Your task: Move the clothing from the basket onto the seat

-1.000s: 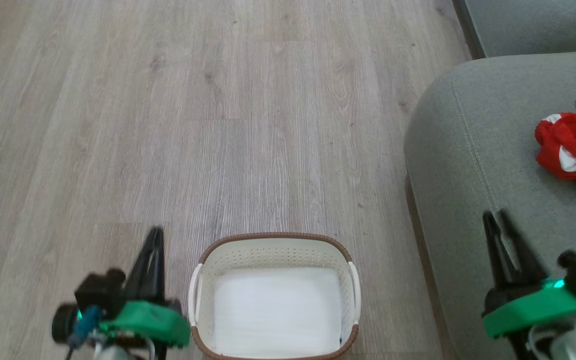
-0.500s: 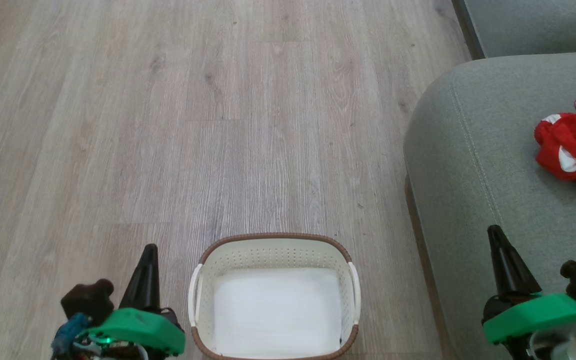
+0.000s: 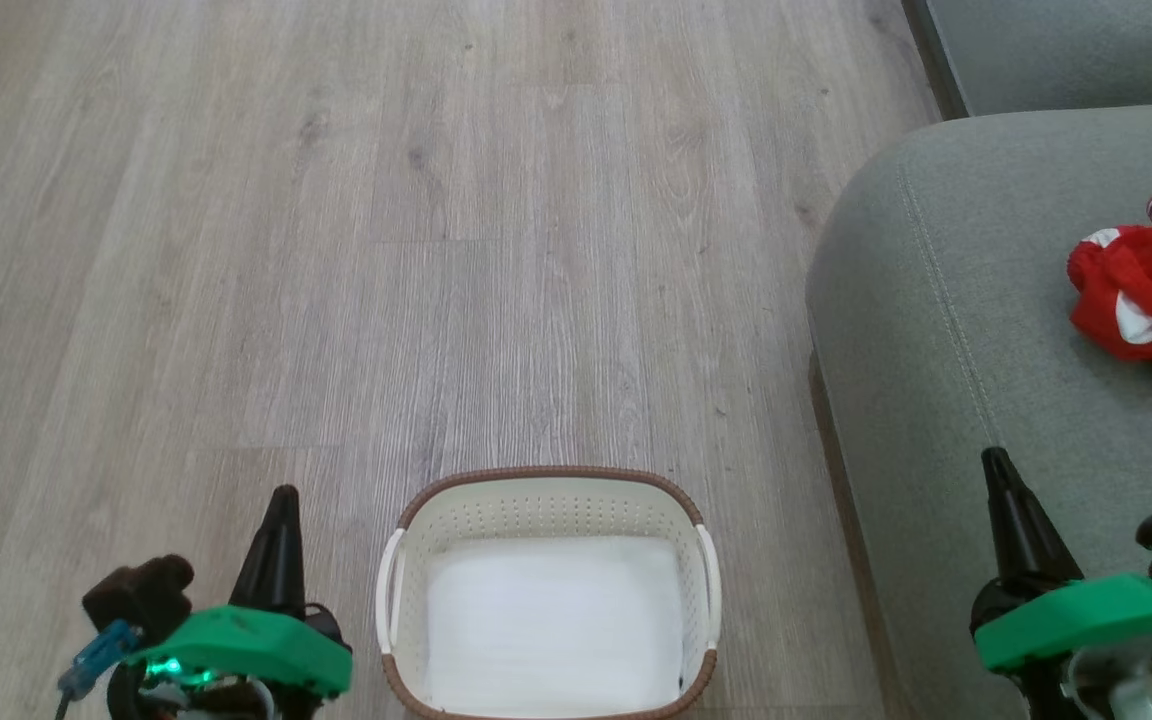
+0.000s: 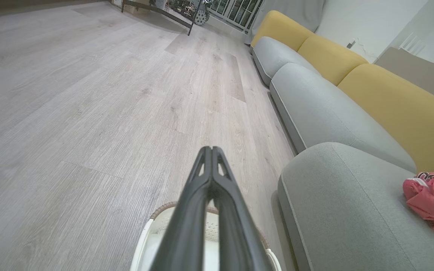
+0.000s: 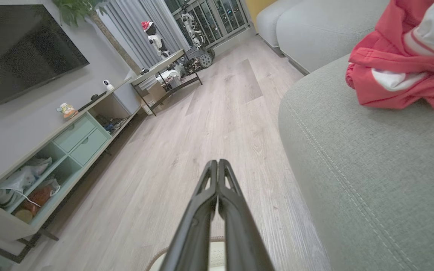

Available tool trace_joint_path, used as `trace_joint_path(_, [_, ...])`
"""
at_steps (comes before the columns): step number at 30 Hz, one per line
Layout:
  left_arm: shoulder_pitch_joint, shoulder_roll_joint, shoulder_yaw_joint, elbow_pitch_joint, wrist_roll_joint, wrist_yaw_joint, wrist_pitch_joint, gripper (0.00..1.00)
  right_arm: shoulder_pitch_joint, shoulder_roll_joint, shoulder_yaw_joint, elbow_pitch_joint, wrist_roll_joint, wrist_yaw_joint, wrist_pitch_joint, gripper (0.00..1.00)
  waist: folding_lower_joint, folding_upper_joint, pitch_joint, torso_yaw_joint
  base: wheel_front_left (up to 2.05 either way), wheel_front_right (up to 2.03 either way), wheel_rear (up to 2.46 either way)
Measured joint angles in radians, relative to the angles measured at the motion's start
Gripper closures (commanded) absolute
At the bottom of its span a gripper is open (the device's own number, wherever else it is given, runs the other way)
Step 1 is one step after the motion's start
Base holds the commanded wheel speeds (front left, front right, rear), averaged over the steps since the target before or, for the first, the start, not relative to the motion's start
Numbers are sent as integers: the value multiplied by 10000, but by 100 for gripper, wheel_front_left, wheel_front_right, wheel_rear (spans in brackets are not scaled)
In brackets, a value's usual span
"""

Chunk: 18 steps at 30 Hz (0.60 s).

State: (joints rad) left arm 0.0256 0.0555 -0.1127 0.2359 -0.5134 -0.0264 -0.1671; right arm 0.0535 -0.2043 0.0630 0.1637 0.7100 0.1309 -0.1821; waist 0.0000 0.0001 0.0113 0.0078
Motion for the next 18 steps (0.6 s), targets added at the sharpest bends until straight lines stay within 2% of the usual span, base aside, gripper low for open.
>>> trace_joint_path(18, [-73,-19,339,65,-1987,-130,533,100,-118,211,-295,194,1689,0,516,100,0,0,-15,-14,0,0,0])
